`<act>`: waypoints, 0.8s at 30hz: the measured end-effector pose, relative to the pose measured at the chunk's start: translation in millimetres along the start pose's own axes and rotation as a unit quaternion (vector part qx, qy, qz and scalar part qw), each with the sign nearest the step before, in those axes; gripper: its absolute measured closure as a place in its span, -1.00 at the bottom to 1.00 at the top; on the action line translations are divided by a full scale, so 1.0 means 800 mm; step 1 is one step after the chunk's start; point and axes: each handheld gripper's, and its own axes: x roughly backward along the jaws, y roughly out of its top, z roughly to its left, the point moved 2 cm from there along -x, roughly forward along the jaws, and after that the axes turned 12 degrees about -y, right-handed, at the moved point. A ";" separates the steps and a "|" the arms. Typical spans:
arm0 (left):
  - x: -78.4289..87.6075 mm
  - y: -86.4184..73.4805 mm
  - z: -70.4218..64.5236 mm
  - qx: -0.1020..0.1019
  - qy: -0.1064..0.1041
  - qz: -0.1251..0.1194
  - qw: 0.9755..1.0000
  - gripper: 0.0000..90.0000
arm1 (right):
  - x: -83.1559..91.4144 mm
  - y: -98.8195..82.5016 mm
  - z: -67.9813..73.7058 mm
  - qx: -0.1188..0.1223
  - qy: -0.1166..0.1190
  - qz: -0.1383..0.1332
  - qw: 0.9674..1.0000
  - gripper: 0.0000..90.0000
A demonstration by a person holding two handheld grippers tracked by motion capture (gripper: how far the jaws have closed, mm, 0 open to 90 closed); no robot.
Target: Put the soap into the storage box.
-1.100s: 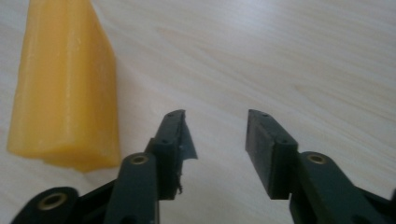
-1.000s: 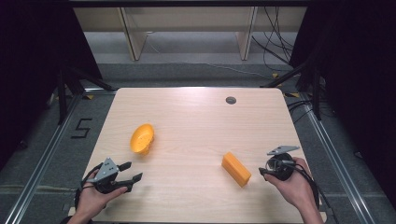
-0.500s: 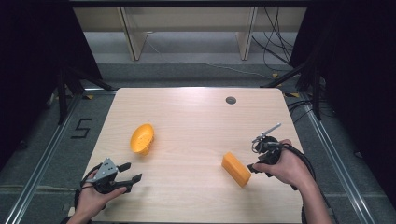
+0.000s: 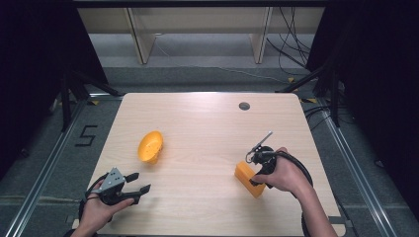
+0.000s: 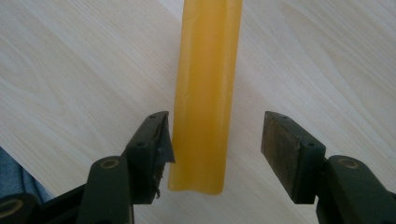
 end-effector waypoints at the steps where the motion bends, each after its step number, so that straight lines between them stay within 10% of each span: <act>1: 0.001 0.000 0.000 -0.003 0.001 0.004 1.000 -0.26 | -0.001 0.002 0.001 0.004 0.004 -0.001 1.000 -0.06; 24: -0.001 -0.001 -0.001 -0.007 -0.006 0.012 1.000 -0.27 | -0.031 0.015 0.016 0.063 -0.006 0.047 0.997 0.28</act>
